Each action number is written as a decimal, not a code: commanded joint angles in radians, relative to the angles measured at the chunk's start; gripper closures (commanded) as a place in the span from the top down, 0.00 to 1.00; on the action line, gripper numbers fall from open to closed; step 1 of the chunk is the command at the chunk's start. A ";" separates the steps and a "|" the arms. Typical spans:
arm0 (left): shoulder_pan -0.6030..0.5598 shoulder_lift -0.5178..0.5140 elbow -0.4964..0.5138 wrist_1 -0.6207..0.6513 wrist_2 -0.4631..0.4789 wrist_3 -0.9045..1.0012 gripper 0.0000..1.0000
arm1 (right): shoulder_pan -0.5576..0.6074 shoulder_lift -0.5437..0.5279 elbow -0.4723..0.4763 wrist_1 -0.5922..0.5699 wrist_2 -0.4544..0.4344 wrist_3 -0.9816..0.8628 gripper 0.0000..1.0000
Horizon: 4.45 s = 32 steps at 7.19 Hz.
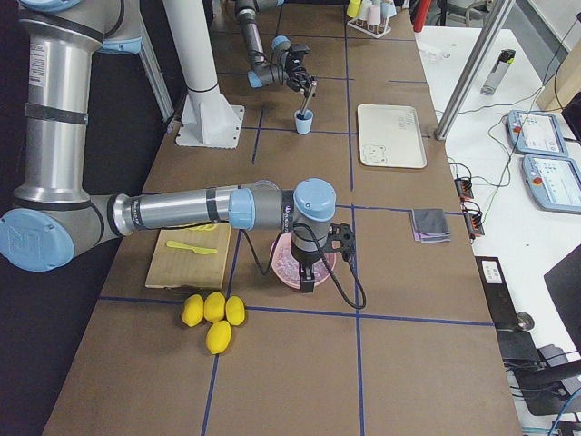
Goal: Mash ice and strawberries in cup
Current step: 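Press the muddler down into the cup contents with the left gripper, then lift the muddler out of the cup and carry it back, then lower the muddler onto the table and open the left gripper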
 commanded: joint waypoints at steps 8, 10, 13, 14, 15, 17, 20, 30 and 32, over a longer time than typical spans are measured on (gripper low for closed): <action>-0.052 0.016 -0.577 0.939 -0.009 -0.016 0.01 | 0.000 -0.003 0.002 -0.002 0.001 0.000 0.99; -0.054 0.022 -0.673 1.316 -0.007 -0.004 0.01 | 0.000 -0.005 0.000 -0.002 0.001 0.000 0.99; -0.127 0.042 -0.668 1.554 -0.030 -0.001 0.00 | 0.000 -0.009 0.000 0.000 0.000 0.000 0.99; -0.206 0.067 -0.671 1.646 -0.190 0.005 0.06 | 0.000 -0.009 0.000 0.000 0.000 0.000 0.99; -0.307 0.093 -0.673 1.749 -0.339 0.019 0.10 | 0.000 -0.011 0.000 0.000 0.001 0.000 0.99; -0.469 0.192 -0.671 1.872 -0.473 0.019 0.03 | 0.000 -0.011 0.002 0.000 0.001 0.002 0.99; -0.685 0.228 -0.658 2.185 -0.575 0.007 0.01 | 0.000 -0.012 0.006 0.000 0.001 0.002 0.99; -0.838 0.510 -0.201 1.499 -0.711 -0.157 0.02 | 0.000 -0.011 0.005 0.000 0.001 0.002 0.99; -0.830 0.524 -0.171 1.406 -0.711 -0.240 0.03 | 0.000 -0.011 0.005 0.000 0.001 0.003 0.99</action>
